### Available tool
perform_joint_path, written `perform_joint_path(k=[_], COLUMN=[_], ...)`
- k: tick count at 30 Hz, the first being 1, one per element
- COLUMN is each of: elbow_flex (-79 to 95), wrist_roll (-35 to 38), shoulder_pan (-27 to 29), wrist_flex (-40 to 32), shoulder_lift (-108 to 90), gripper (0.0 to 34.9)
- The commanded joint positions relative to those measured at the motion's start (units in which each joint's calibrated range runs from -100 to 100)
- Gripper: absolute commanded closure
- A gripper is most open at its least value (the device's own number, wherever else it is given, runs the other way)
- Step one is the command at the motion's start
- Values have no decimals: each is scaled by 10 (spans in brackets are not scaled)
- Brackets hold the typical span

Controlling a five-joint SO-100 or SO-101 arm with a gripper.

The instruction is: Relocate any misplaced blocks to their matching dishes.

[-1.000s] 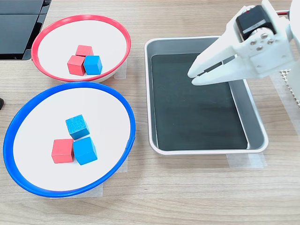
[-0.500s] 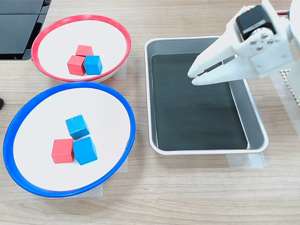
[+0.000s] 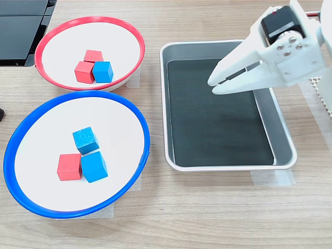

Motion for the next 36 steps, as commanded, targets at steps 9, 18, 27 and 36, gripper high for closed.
perform_joint_path(k=[9,18,27,36], elbow_flex=[-226,-462,-674,-841], wrist_roll=[33,141,277,416], shoulder_pan=[-7,10,47,78], wrist_flex=[8,18,36,72], shoulder_lift=[218,460,695,867], gripper=[346,346,346,346])
